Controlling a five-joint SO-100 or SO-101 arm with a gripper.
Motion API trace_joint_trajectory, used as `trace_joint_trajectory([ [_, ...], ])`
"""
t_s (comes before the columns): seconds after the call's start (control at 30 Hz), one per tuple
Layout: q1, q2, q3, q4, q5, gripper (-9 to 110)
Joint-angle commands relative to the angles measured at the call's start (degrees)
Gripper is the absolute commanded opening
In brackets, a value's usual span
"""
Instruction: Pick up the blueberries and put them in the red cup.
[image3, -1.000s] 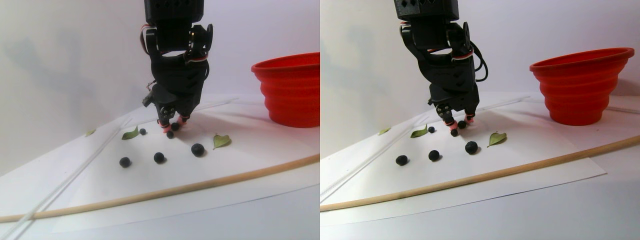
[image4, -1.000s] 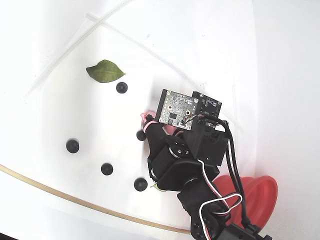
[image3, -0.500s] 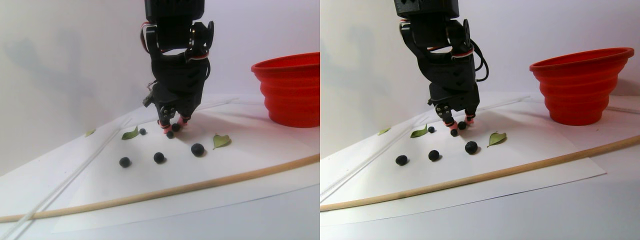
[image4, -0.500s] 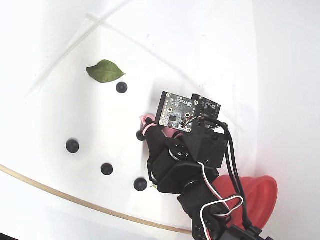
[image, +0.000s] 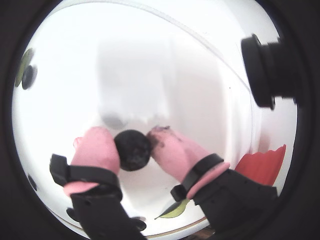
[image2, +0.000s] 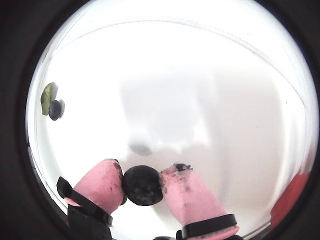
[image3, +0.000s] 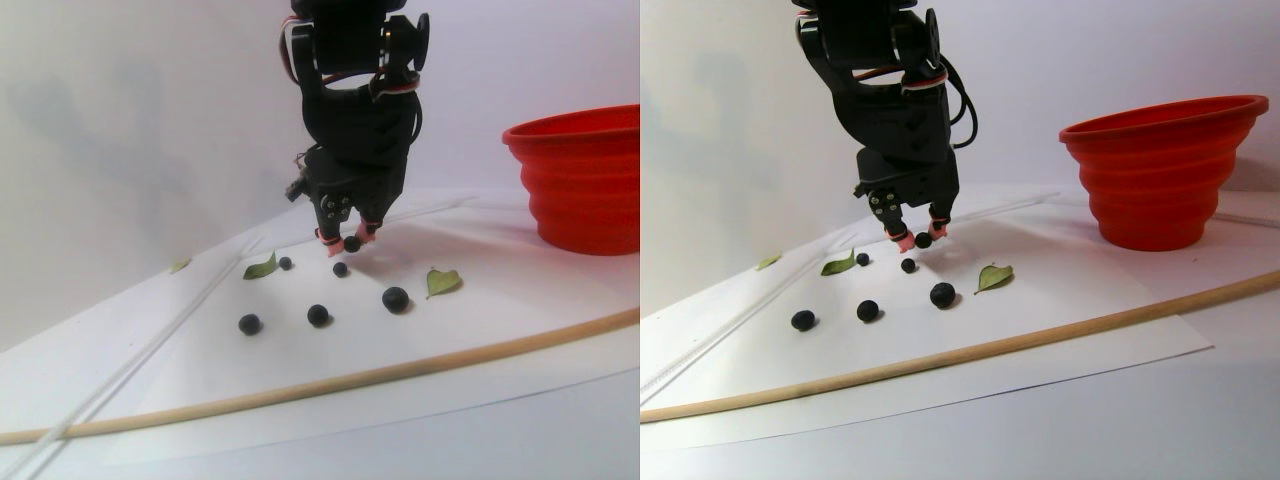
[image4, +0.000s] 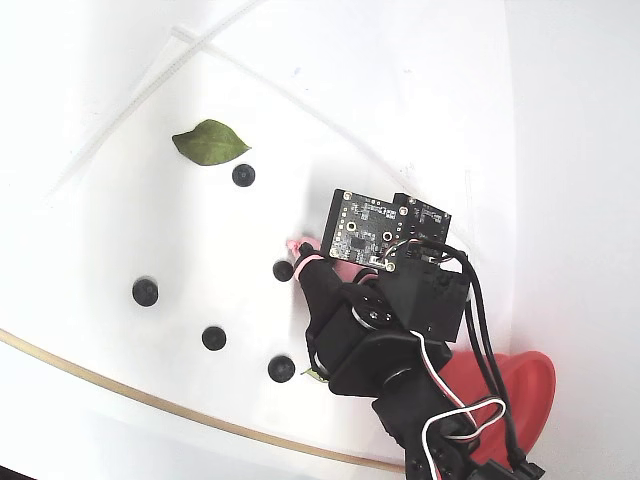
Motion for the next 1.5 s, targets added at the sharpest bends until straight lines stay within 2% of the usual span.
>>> trace_joint_trajectory([
  [0.0,0.26,7.91,0.79,0.70,0.53,14],
  [1.47,9.93,32.17,8.53,16.35,-0.79,13],
])
